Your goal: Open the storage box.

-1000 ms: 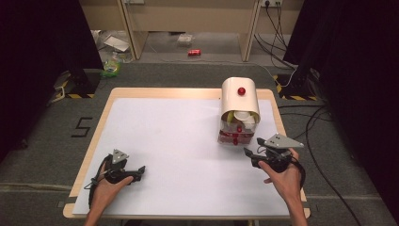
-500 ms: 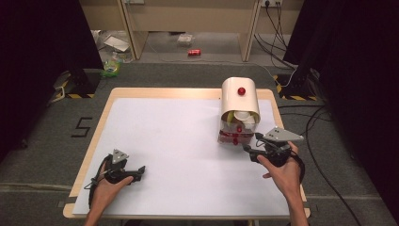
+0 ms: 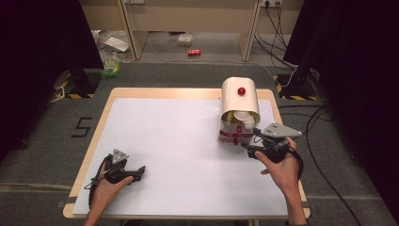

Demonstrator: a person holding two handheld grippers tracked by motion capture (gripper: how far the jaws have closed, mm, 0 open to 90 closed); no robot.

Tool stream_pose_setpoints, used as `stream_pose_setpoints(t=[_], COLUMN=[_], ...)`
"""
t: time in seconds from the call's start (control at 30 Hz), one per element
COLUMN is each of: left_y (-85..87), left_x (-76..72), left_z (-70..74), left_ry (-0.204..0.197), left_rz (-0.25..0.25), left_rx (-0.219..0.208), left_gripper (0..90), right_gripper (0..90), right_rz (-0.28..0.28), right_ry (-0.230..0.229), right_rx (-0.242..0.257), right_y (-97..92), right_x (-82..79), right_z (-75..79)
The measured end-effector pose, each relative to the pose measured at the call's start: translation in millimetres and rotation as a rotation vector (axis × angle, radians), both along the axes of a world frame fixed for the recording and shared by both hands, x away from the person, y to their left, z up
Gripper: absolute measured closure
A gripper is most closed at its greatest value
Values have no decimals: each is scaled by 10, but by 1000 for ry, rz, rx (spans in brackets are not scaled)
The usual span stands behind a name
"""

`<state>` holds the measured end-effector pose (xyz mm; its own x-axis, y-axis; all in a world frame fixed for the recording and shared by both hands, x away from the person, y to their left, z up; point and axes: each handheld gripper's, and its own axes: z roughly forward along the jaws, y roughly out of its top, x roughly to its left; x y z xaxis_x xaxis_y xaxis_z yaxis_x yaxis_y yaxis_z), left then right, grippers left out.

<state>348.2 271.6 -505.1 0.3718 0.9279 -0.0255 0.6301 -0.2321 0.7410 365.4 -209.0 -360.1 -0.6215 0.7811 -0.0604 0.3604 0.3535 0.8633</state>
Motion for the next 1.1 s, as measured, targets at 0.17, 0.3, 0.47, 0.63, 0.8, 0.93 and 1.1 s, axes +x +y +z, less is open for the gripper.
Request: stream_pose_setpoints(t=[0.17, 0.3, 0.47, 0.63, 0.8, 0.93, 1.1], left_y=[0, 0, 0, 0, 0, 0, 0], left_x=[0, 0, 0, 0, 0, 0, 0], left_z=[0, 0, 0, 0, 0, 0, 0], left_ry=[0, 0, 0, 0, 0, 0, 0], left_rz=[0, 0, 0, 0, 0, 0, 0], left_rx=[0, 0, 0, 0, 0, 0, -1], left_gripper=[74, 74, 74, 74, 75, 75, 74], right_gripper=[377, 377, 376, 374, 371, 370, 368], right_rz=[5, 2, 8, -1, -4, -6, -9], right_ry=[-5, -12, -31, -38, -49, -53, -51], right_rx=[-11, -5, 2, -10, -5, -2, -18], right_y=[43, 56, 100, 137, 172, 202, 219], right_x=[42, 63, 101, 185, 266, 318, 377], right_z=[0, 21, 67, 70, 69, 68, 39])
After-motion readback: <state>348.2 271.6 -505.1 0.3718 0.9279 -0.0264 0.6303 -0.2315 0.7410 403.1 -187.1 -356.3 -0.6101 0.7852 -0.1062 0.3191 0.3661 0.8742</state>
